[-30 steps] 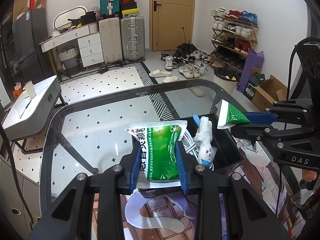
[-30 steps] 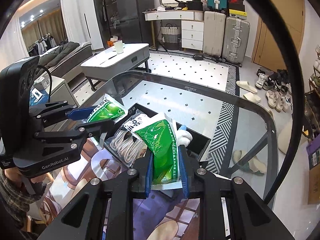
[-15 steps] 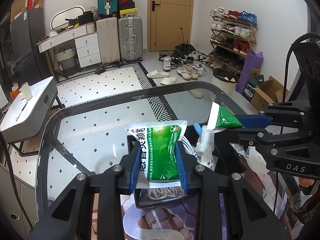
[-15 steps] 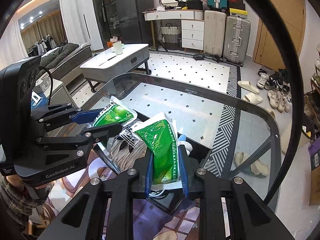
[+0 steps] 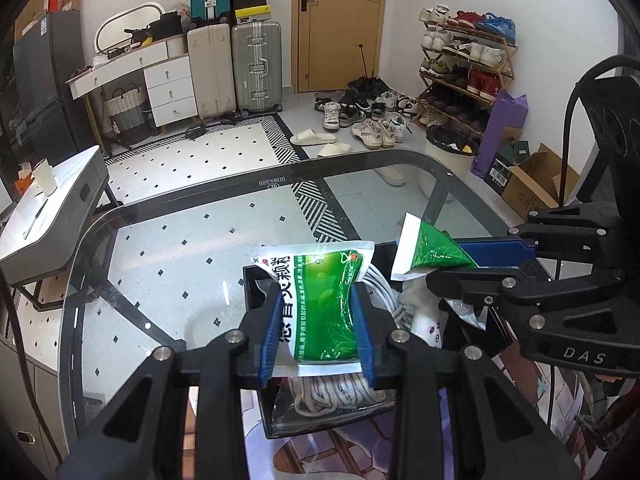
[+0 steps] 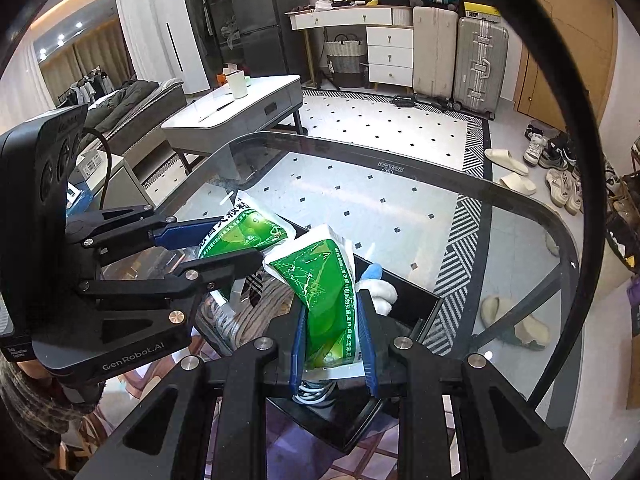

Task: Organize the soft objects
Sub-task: 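Lift both green packets over the black box with both grippers, then lower both packets into the box and open both grippers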

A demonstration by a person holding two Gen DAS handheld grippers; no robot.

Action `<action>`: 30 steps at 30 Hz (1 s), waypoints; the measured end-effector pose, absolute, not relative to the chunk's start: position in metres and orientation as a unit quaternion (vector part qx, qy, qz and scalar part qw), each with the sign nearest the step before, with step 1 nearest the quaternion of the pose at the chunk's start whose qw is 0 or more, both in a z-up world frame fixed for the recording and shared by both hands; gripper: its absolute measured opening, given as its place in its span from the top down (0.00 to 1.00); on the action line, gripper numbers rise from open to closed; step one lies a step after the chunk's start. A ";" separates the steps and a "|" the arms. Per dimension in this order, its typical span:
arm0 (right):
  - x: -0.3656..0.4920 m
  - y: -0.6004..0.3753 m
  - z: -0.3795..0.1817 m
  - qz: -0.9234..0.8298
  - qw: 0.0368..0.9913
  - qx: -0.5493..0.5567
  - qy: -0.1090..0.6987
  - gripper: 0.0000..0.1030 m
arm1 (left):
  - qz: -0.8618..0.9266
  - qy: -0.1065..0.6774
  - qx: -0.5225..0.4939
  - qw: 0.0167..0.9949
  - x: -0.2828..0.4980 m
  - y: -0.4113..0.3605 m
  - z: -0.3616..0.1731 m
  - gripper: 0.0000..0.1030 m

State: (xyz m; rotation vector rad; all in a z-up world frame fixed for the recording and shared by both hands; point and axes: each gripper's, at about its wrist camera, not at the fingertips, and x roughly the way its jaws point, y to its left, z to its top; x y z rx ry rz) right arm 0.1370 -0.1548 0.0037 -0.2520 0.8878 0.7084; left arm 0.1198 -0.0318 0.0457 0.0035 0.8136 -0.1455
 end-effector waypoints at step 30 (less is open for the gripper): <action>0.156 -0.137 -0.033 0.331 0.824 -0.124 0.443 0.78 | -0.080 0.428 -0.011 0.900 0.132 -0.033 0.012 0.70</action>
